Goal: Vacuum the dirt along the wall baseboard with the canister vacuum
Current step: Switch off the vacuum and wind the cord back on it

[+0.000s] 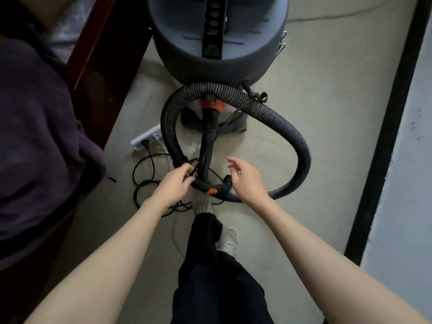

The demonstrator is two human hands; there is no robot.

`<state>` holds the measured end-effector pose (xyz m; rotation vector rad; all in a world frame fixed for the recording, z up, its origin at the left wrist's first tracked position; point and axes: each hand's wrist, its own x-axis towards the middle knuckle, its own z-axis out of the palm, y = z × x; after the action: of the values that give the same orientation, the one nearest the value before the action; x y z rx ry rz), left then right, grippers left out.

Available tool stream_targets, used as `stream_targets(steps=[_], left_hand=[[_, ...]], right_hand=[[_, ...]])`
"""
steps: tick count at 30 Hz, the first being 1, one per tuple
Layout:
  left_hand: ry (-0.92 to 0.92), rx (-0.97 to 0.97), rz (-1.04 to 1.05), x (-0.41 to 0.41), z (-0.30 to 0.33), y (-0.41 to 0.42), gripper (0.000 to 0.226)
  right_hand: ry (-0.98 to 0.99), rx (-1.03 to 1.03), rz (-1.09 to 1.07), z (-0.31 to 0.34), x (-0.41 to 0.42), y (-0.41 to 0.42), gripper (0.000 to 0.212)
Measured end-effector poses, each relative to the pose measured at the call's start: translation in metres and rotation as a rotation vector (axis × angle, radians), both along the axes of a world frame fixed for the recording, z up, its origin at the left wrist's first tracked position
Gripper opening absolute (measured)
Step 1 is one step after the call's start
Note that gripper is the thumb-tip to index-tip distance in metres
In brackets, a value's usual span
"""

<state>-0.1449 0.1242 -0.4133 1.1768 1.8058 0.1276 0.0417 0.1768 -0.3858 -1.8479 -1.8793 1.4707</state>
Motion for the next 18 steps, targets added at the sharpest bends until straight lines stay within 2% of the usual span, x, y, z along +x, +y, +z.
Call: stream_targets(steps=[3,5,10,13,15,18], left_hand=[[0.076,0.091,-0.079,0.007,0.010,-0.016,0.013],[0.065,0.161,-0.058,0.010,0.020,-0.023,0.015],[-0.118,0.270,0.120,0.008,0.047,-0.032,0.015],[-0.262,0.260,0.142,0.006,0.052,-0.035,0.013],[-0.364,0.253,0.152,0.008,0.050,-0.039,0.010],[-0.438,0.278,0.171,0.003,0.040,-0.043,0.019]], right_hand=[[-0.007,-0.124,0.008,-0.009,0.004,-0.035,0.036],[-0.019,-0.195,0.050,-0.015,0.004,-0.054,0.042],[0.034,-0.325,0.106,-0.032,-0.007,-0.093,0.071],[0.113,-0.289,0.100,-0.049,-0.030,-0.107,0.078],[0.122,-0.203,0.137,-0.062,-0.049,-0.114,0.067],[0.144,-0.088,0.104,-0.084,-0.077,-0.129,0.033]])
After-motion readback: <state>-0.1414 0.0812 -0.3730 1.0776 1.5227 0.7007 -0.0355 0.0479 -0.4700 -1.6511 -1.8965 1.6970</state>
